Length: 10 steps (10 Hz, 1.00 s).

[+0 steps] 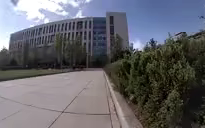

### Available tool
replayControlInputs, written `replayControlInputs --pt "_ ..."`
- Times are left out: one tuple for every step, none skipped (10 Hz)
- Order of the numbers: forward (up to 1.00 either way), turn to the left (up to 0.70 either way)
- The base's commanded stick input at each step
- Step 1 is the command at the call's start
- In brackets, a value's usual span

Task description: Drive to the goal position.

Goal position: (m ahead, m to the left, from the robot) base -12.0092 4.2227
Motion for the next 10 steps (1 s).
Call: replayControlInputs --pt "0.04 0.0" --pt "0.04 0.0" --pt "0.04 0.0" --pt "0.04 0.0" --pt "0.04 0.0" --pt "0.04 0.0" --pt "0.04 0.0" --pt "0.04 0.0" --pt "0.04 0.0" --pt "0.04 0.0"
